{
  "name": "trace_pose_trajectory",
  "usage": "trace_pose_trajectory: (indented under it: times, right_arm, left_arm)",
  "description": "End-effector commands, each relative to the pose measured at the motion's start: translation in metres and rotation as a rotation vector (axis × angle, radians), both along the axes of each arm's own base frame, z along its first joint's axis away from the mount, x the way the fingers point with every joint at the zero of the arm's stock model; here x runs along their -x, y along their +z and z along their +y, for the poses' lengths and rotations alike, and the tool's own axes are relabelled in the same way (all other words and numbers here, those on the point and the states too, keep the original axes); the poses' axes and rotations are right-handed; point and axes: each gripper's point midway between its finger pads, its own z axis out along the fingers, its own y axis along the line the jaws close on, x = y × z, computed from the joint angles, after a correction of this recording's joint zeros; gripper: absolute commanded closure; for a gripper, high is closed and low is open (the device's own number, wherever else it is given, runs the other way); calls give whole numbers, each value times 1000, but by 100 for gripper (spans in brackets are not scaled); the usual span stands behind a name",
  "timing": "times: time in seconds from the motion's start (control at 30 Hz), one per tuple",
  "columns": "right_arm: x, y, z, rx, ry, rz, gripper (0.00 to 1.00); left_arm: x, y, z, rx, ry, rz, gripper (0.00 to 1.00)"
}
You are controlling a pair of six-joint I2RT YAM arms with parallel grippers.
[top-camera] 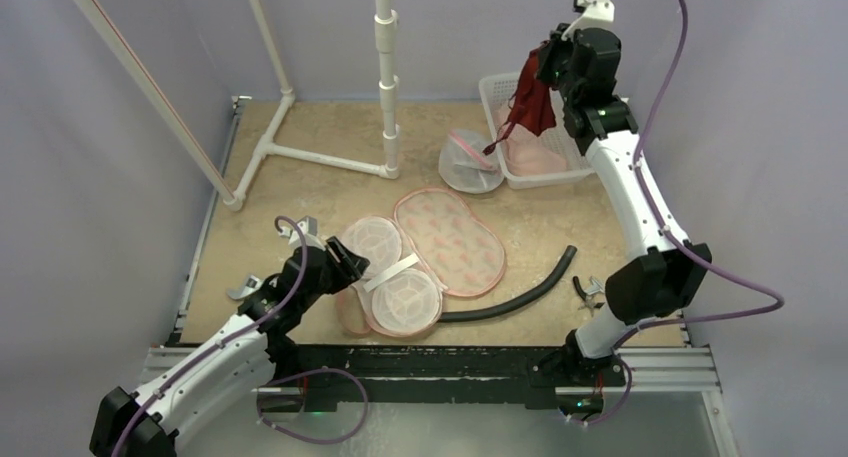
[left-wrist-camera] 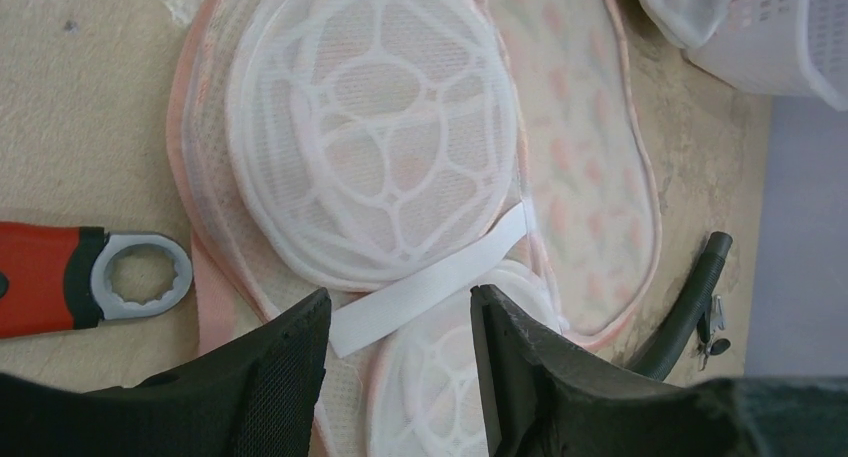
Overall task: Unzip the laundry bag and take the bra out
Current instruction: Place the bra in the bin.
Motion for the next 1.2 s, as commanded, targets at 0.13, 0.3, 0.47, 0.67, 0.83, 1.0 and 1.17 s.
trace_pose_trajectory:
  times: [0.13, 0.3, 0.47, 0.67, 0.83, 1.0, 1.17]
  right_arm:
    - [-25, 90, 17, 75, 231, -271, 100]
    - [-68, 55, 7, 106, 238, -209, 100]
    - [-102, -50, -14, 87, 227, -13, 100]
    - [-99, -129, -6, 17, 345, 80, 100]
    - [-103, -168, -11, -29, 373, 159, 100]
    - [-110, -195, -29, -70, 334, 238, 99]
    - [-110, -224, -59, -126, 218, 316, 87]
  left_arm:
    - [-11, 32, -6, -58, -71, -69, 47]
    - [-13, 32, -6, -91, -88, -68, 47]
    - [-10, 23, -13, -68, -118, -51, 47]
    - [-8, 6, -19, -52, -135, -18, 47]
    - [-6, -1, -22, -43, -148, 2, 47]
    - [-6, -6, -24, -38, -155, 13, 47]
    - [-6, -7, -26, -39, -158, 17, 47]
